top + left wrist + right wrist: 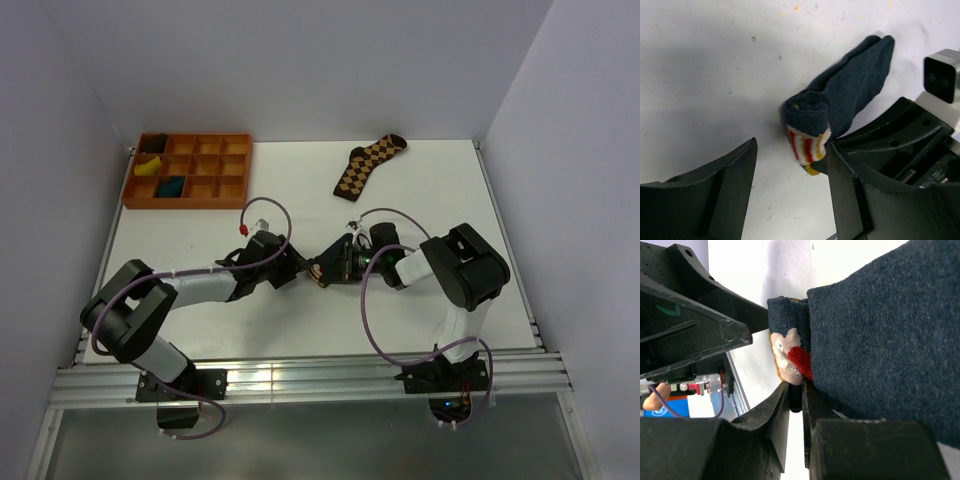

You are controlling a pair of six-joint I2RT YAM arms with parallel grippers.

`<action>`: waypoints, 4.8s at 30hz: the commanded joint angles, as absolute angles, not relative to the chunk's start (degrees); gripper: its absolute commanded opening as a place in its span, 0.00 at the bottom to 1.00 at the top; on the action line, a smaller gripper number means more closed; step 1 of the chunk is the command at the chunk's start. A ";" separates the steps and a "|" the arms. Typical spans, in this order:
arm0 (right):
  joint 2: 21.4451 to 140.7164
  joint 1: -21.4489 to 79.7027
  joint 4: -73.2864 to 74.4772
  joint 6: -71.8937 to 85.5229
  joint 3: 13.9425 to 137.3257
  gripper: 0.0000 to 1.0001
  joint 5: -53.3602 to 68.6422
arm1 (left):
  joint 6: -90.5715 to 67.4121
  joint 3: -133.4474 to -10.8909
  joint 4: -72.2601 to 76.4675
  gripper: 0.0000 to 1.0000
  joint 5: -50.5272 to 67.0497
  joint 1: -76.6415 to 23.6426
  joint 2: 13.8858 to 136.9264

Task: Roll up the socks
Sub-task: Roll the sock at the center of the board.

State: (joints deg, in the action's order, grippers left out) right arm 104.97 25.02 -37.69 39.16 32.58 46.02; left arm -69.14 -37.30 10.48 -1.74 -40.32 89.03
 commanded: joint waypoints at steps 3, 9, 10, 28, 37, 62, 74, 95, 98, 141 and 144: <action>108.28 24.79 -29.36 36.39 33.31 0.00 43.15 | -70.05 -38.93 15.64 0.62 -2.11 -41.22 90.96; 108.63 24.35 -29.27 36.30 33.49 0.00 43.68 | -69.70 -40.87 14.68 0.61 -2.63 -41.57 94.12; 108.81 24.26 -29.18 36.21 33.57 0.00 43.77 | -69.78 -40.87 14.42 0.60 -2.72 -41.57 94.30; 104.33 24.17 -24.62 32.26 34.36 0.06 41.31 | -68.04 -42.62 6.87 0.15 -6.50 -42.54 97.29; 86.95 28.47 -15.92 22.60 33.75 0.37 27.53 | -62.33 -50.35 -8.60 0.00 -11.25 -42.89 95.89; 85.68 53.96 -28.39 3.78 31.90 0.52 -7.12 | -57.66 -59.85 -20.39 0.00 -6.86 -43.42 101.69; 95.80 59.06 -25.14 2.11 37.79 0.45 -16.25 | -57.66 -59.59 -19.60 0.00 -5.71 -43.59 101.69; 95.01 48.52 -25.84 14.67 32.87 0.00 7.44 | -60.47 -54.23 -14.68 0.47 -8.79 -42.80 93.61; 95.01 45.27 -26.02 16.96 32.26 0.00 11.76 | -61.61 -52.21 -12.93 0.61 -9.05 -41.84 91.07; 114.44 24.96 -22.68 31.82 41.31 0.00 48.69 | -69.26 -39.64 10.28 0.60 -4.83 -40.17 91.58; 114.35 24.96 -22.33 31.56 41.31 0.00 48.52 | -69.52 -39.99 9.85 0.58 -5.36 -40.08 92.37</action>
State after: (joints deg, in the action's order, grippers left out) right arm 112.31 25.23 -30.52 35.53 41.89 54.83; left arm -68.69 -38.52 9.78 -4.73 -40.18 91.22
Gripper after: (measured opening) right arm 0.093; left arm 0.586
